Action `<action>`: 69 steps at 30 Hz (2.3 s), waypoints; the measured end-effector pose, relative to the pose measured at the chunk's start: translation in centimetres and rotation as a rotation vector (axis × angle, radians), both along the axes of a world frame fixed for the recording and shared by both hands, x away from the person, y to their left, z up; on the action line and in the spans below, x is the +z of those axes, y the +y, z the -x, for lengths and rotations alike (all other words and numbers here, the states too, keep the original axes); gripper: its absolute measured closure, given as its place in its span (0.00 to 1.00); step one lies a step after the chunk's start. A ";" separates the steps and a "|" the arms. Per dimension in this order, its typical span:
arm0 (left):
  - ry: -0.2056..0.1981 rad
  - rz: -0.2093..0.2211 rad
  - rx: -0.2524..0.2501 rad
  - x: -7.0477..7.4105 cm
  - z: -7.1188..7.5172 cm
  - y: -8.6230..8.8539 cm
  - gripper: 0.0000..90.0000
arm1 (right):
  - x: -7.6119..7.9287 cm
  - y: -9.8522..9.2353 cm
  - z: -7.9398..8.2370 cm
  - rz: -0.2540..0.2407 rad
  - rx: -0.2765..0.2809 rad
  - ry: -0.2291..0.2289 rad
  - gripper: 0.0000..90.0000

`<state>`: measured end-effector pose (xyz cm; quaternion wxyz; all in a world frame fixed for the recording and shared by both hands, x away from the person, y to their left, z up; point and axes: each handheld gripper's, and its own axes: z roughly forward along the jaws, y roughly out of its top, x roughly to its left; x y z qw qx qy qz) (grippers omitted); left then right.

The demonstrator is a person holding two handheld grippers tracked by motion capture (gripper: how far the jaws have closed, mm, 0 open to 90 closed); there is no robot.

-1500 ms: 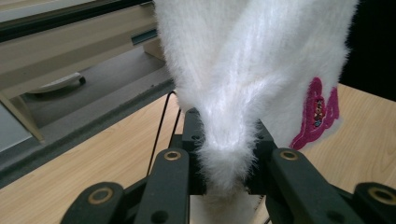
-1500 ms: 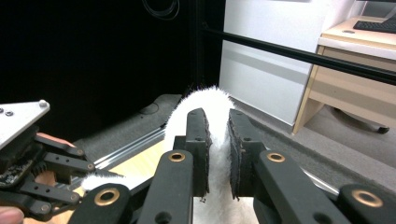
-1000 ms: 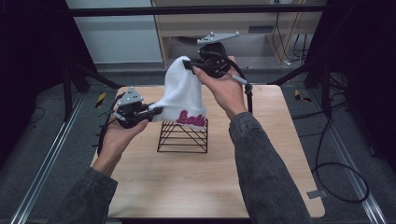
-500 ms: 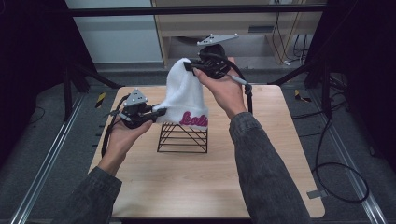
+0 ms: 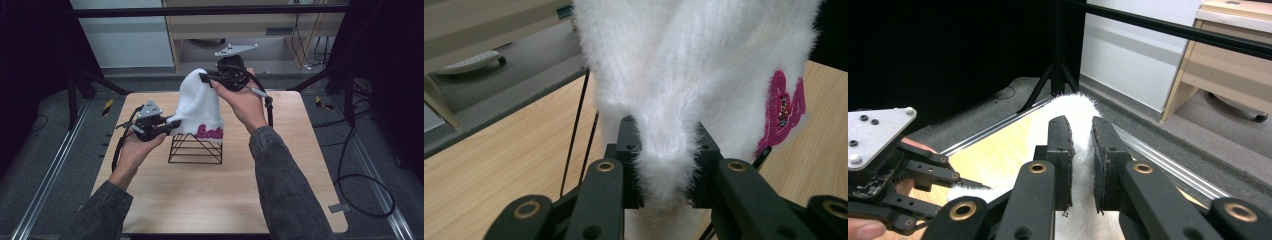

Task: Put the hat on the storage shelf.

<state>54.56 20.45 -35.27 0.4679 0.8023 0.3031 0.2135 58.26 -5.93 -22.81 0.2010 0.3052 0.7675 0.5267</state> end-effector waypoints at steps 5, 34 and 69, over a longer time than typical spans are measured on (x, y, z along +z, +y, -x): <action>0.000 -0.004 -0.008 -0.8 0.6 0.3 0.81 | -0.5 -0.1 0.8 0.001 0.013 0.001 0.90; 0.060 -0.001 0.052 -4.2 2.6 4.0 0.35 | -5.1 1.9 2.4 0.108 0.069 0.089 0.89; 0.123 -0.055 0.132 -8.3 3.5 8.8 0.09 | -8.0 -0.4 4.8 0.107 0.053 0.121 0.86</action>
